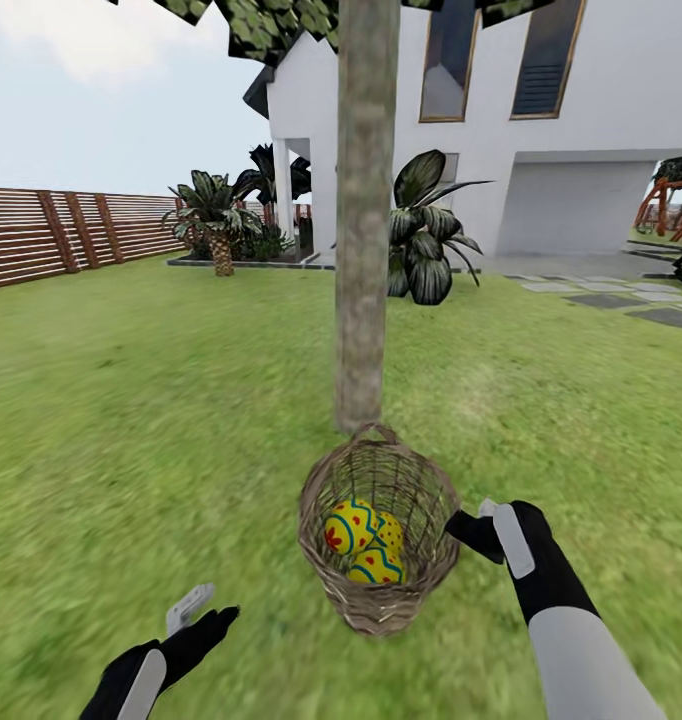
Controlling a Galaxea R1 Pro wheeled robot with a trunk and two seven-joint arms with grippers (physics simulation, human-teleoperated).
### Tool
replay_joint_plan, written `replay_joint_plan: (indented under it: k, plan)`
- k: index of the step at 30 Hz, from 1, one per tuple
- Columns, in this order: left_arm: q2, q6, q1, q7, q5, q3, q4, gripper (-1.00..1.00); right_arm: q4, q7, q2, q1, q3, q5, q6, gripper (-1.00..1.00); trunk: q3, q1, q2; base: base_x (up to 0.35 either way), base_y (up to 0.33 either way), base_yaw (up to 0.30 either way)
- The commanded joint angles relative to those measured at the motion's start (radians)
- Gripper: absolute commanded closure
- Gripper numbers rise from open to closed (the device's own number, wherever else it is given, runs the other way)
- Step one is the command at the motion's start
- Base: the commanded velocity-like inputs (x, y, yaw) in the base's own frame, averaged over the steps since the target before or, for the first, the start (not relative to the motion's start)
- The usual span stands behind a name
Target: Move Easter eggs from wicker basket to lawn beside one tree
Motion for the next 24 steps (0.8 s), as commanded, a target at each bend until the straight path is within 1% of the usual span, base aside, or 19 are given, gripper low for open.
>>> replay_joint_plan:
  k: [1, 2, 3, 5, 7, 18, 24]
  plan:
    - [-0.001, 0.007, 0.000, -0.004, 0.002, 0.005, -0.001, -1.00, 0.014, -0.009, 0.001, -0.001, -0.002, -0.022, -0.031, 1.00, -0.001, 0.000, 0.000, 0.332, 0.069, 0.000]
    - [-0.001, 0.007, 0.000, -0.004, 0.002, 0.005, -0.001, -1.00, 0.020, -0.009, 0.001, -0.001, -0.001, -0.022, -0.044, 1.00, -0.001, 0.000, 0.000, 0.332, 0.070, 0.000]
    - [-0.001, 0.007, 0.000, -0.004, 0.002, 0.005, -0.001, -1.00, 0.026, -0.009, 0.000, -0.002, 0.009, -0.022, -0.056, 1.00, -0.001, 0.000, 0.000, 0.332, 0.072, 0.000]
    - [-0.001, 0.007, 0.000, -0.004, 0.002, 0.005, -0.001, -1.00, 0.029, -0.009, -0.001, -0.002, 0.025, -0.023, -0.065, 1.00, -0.001, 0.000, 0.000, 0.332, 0.072, 0.000]
    - [-0.001, 0.007, 0.000, -0.004, 0.002, 0.005, -0.001, -1.00, 0.031, -0.009, -0.001, -0.002, 0.031, -0.023, -0.068, 1.00, -0.001, 0.000, 0.000, 0.333, 0.072, 0.000]
    - [-0.001, 0.006, 0.000, -0.001, 0.002, 0.006, -0.001, -1.00, 0.032, -0.010, 0.001, -0.002, 0.034, -0.023, -0.070, 1.00, -0.001, 0.000, 0.000, 0.332, 0.055, 0.000]
    - [-0.001, 0.006, 0.000, 0.000, 0.002, 0.006, -0.001, -1.00, 0.062, -0.010, -0.002, -0.003, 0.034, -0.021, -0.074, 1.00, -0.001, 0.000, 0.000, 0.332, 0.002, 0.000]
